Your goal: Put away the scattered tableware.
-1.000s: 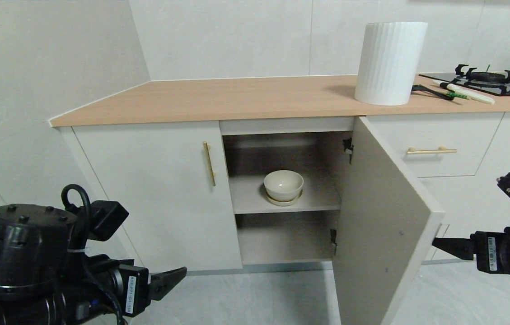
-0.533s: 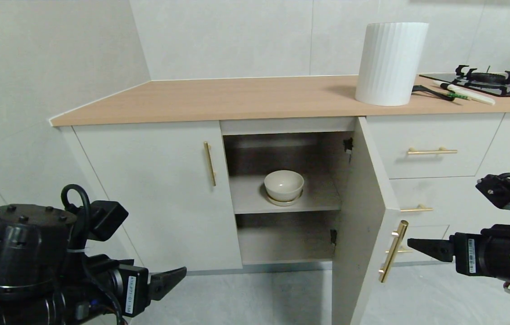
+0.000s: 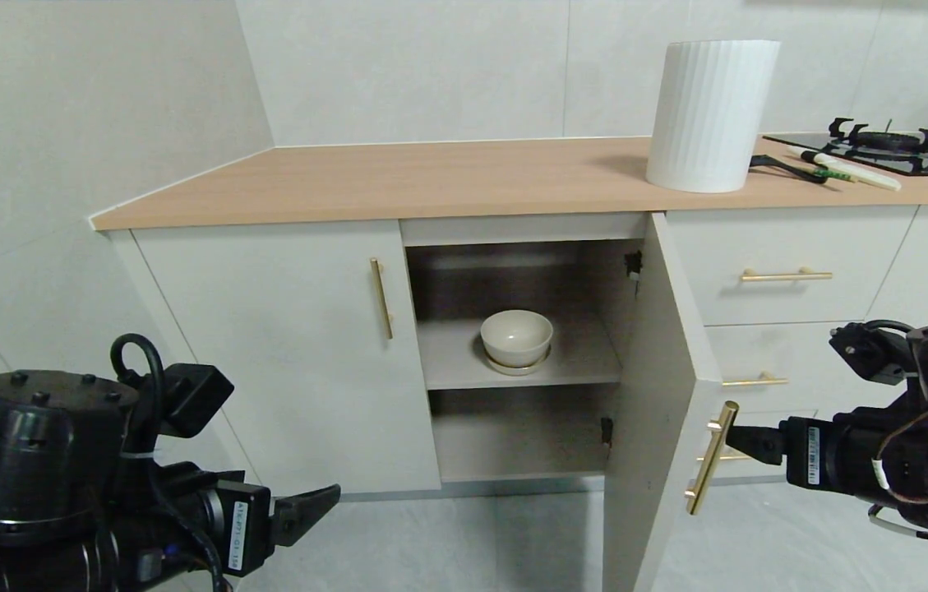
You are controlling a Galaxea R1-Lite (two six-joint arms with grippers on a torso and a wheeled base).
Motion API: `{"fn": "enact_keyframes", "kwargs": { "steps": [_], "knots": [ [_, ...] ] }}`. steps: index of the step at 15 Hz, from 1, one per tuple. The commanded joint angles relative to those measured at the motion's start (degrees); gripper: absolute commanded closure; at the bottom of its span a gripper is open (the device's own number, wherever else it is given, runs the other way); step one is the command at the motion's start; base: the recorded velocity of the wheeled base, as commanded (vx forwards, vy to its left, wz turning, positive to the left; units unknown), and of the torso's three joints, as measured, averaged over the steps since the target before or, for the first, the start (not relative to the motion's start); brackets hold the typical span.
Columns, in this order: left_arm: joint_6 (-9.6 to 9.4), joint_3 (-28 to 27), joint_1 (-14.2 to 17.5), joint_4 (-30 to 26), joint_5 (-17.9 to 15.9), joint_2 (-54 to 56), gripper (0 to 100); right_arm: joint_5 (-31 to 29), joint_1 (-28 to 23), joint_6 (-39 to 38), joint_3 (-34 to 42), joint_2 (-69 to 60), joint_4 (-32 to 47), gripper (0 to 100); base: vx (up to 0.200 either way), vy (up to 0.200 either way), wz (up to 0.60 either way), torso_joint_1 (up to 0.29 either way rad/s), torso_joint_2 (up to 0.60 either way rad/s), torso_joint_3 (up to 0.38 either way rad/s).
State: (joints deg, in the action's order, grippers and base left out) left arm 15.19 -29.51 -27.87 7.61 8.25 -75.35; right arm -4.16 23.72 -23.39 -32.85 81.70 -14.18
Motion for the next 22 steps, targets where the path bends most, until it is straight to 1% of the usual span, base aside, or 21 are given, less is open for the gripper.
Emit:
{"fn": "enact_keyframes", "kwargs": {
  "steps": [1,4,5,7,8,10,12,14,16,18,20,22],
  "knots": [
    [0.1,-0.1,0.0,0.0,0.1,0.0,0,0.0,0.7,0.0,-0.1,1.8,-1.4,0,0.0,0.0,0.0,0.0,0.0,0.0],
    [0.1,-0.2,0.0,0.1,0.3,0.5,0,2.1,1.2,0.4,-0.3,3.4,-2.3,0,0.0,0.0,0.0,0.0,0.0,0.0],
    [0.02,-0.2,0.1,0.1,0.3,0.9,0,4.7,1.2,0.6,-1.1,4.7,-2.3,0,0.0,0.0,0.0,0.0,0.0,0.0],
    [0.1,-0.4,0.4,0.1,0.3,1.1,0,6.0,1.9,0.9,-2.2,6.0,-2.3,0,0.0,0.0,0.0,0.0,0.0,0.0],
    [0.02,-0.5,0.4,0.2,0.4,1.5,0,6.1,2.1,1.2,-4.9,7.9,-2.3,0,0.0,0.0,0.0,0.0,0.0,0.0],
    [-0.07,-0.6,1.8,0.5,0.3,2.8,0,6.5,2.5,4.8,-10.4,12.0,-1.6,0,0.0,0.0,0.0,0.0,0.0,0.0],
    [-1.65,-1.1,2.7,0.4,0.2,3.6,0,7.3,2.5,8.0,-16.5,17.4,-1.6,0,0.0,0.0,0.0,0.0,0.0,0.0],
    [-1.74,-1.2,3.0,0.4,0.2,3.5,0,7.2,2.6,7.9,-19.2,21.4,-2.0,0,0.0,0.0,0.0,0.0,0.0,0.0],
    [-1.65,-1.2,2.8,0.4,-0.6,3.3,0,7.2,2.6,7.5,-19.5,23.4,-2.3,0,0.0,0.0,0.0,0.0,0.0,0.0],
    [-1.48,-1.2,2.7,0.3,-2.7,3.2,0,7.0,2.6,6.3,-19.4,24.6,-5.9,0,0.0,0.0,0.0,0.0,0.0,0.0],
    [-1.39,-1.2,2.6,0.4,-2.7,3.2,0,6.4,2.7,3.7,-19.1,26.4,-9.6,0,0.0,0.0,0.0,0.0,0.0,0.0],
    [-1.39,-1.2,2.6,0.4,-2.7,3.3,0,4.7,3.3,3.5,-19.2,28.2,-10.1,0,0.0,0.0,0.0,0.0,0.0,0.0]
  ]
}}
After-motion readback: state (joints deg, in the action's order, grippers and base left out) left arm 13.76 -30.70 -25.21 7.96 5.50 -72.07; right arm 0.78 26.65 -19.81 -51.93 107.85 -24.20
